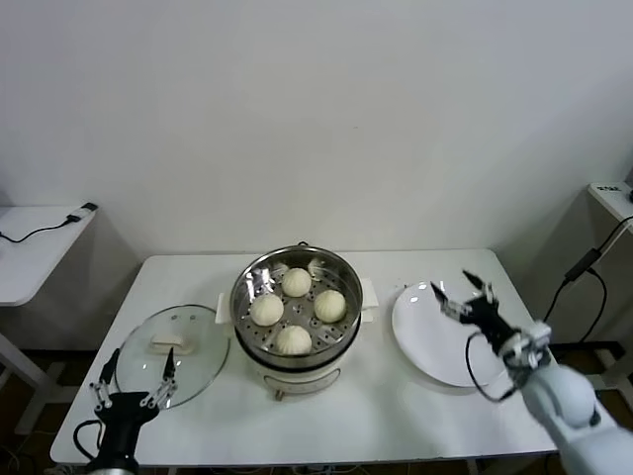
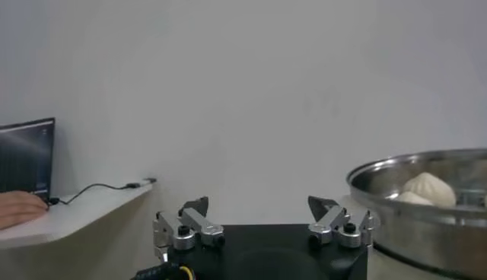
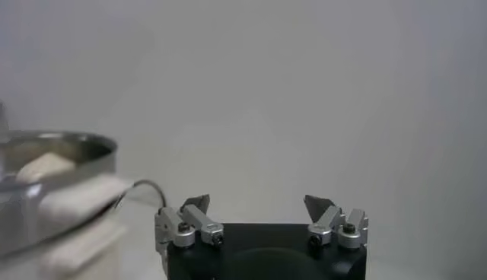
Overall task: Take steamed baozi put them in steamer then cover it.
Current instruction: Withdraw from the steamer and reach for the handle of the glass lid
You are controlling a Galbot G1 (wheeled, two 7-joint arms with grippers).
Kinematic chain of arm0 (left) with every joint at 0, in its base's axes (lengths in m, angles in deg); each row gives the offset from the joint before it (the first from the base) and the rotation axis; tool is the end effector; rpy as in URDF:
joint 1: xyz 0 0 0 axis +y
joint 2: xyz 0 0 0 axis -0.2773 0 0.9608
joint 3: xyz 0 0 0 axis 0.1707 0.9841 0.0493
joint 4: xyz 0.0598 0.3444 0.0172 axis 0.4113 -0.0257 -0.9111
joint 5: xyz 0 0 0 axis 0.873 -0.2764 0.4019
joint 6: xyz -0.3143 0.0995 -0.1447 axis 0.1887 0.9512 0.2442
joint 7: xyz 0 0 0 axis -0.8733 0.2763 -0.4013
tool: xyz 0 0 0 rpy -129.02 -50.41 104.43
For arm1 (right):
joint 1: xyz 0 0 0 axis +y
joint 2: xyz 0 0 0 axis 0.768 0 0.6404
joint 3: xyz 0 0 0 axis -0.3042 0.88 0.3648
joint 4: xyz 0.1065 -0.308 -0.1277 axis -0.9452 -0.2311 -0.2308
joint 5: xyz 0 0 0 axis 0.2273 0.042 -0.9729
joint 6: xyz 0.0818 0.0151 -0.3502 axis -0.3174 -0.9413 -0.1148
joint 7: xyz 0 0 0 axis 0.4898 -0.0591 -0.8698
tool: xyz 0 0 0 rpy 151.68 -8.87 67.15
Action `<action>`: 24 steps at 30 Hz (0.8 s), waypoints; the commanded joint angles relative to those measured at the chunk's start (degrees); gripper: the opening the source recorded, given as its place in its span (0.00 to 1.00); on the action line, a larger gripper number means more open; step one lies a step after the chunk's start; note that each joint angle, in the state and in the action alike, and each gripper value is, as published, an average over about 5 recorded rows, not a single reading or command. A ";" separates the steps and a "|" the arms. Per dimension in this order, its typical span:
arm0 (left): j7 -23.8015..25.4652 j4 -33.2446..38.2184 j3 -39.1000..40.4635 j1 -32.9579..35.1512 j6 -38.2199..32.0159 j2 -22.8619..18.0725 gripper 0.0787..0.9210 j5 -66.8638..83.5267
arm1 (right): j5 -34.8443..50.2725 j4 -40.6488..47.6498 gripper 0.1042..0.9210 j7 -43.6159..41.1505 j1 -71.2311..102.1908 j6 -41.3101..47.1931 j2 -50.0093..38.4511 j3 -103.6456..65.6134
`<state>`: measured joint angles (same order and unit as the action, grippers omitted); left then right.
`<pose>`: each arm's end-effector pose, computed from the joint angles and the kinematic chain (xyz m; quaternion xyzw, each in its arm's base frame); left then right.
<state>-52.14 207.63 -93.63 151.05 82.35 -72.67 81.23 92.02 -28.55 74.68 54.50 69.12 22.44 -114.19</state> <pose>0.1073 0.0803 -0.3080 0.0695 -0.9914 -0.1084 0.0222 0.2787 -0.1745 -0.3444 0.1604 -0.9834 0.0162 0.0834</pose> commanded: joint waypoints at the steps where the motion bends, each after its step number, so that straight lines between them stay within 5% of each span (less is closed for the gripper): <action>1: -5.83 -1.63 -0.12 -0.12 -0.59 2.02 0.88 -16.84 | -3.20 -1.66 0.88 -0.01 17.55 -6.94 11.97 -9.72; 6: -16.41 -5.71 -1.64 -0.88 0.24 4.87 0.88 -50.56 | -3.96 -2.23 0.88 1.20 18.30 -6.46 13.79 -9.77; 10: -19.90 -12.11 -1.01 -2.75 3.62 6.37 0.88 -69.32 | -3.92 -3.37 0.88 1.86 18.41 -6.18 14.26 -10.02; 18: -25.88 -30.45 1.70 -12.65 0.00 9.02 0.88 -77.90 | -3.43 -5.25 0.88 2.86 17.31 -5.01 14.16 -10.89; 24: -26.30 -37.31 2.35 -18.35 -3.00 11.13 0.88 -77.53 | -3.74 -6.54 0.88 3.37 17.37 -4.54 14.76 -11.24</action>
<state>-73.52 182.26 -91.86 139.58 81.69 -63.48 15.13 88.74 -33.46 77.52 70.31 64.84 35.33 -124.22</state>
